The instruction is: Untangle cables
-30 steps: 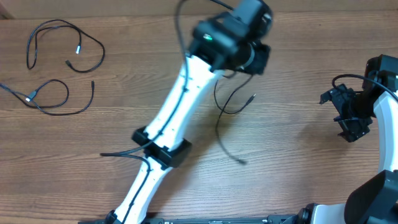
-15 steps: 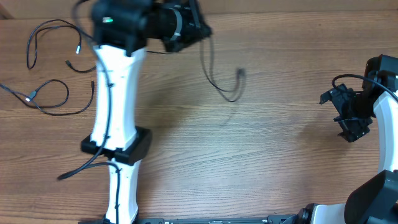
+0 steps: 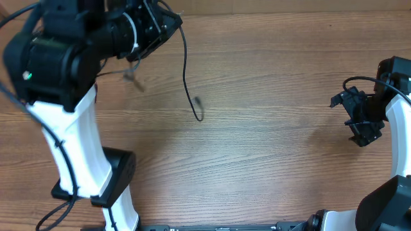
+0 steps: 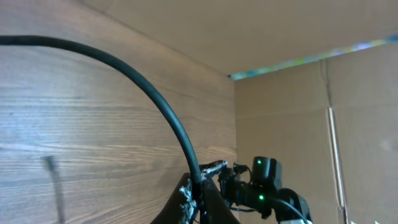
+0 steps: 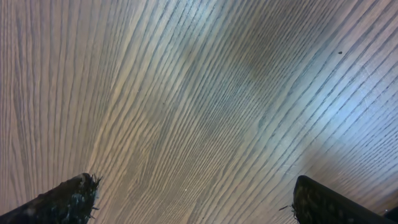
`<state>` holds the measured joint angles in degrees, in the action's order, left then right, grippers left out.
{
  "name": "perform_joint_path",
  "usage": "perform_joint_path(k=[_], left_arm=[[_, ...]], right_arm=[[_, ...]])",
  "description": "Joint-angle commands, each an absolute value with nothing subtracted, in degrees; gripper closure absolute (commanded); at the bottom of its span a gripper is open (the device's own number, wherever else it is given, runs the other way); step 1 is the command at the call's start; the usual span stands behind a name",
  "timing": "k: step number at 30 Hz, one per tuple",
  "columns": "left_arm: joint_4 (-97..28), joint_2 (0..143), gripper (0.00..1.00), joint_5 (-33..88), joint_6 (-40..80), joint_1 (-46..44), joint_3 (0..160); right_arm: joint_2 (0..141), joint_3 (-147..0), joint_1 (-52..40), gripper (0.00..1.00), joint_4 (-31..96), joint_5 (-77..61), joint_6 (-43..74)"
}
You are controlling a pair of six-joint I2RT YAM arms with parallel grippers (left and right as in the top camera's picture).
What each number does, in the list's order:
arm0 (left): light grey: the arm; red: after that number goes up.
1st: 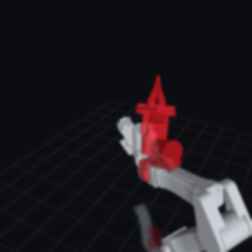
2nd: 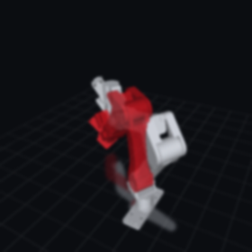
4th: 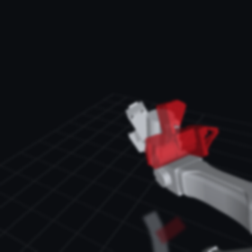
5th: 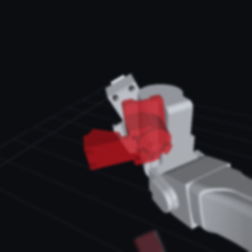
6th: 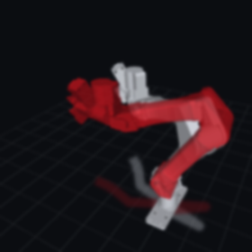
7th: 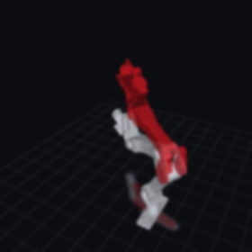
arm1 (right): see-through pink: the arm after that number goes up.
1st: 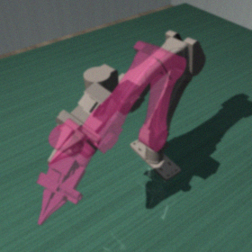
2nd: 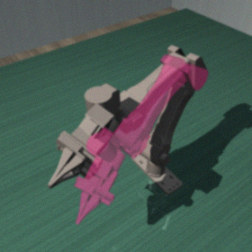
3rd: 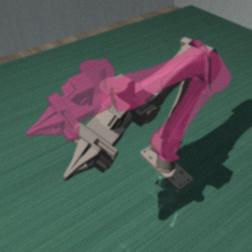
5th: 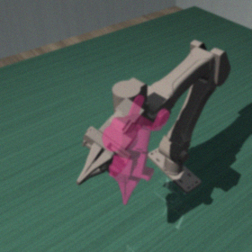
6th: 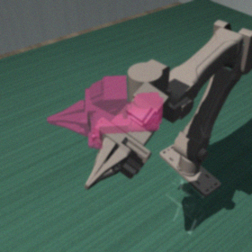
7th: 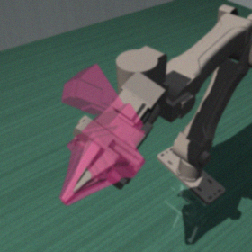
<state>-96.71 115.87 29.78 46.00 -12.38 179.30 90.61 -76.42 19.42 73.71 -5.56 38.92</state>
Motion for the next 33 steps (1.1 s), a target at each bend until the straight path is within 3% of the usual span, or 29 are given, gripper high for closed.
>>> perform_joint_path(k=[1,13,33], left_arm=[[-96.8,114.2,0.96,30.8,43.7,-12.8,180.0],[-96.8,113.4,0.96,43.4,30.6,-12.8,180.0],[-96.8,113.4,0.96,23.9,31.7,-12.8,164.5]], right_arm=[[90.4,-76.4,19.5,0.00,73.6,-5.4,38.5],[90.4,-76.4,19.5,0.00,73.6,-5.4,38.5],[90.4,-76.4,19.5,0.00,73.6,-5.4,38.5]])
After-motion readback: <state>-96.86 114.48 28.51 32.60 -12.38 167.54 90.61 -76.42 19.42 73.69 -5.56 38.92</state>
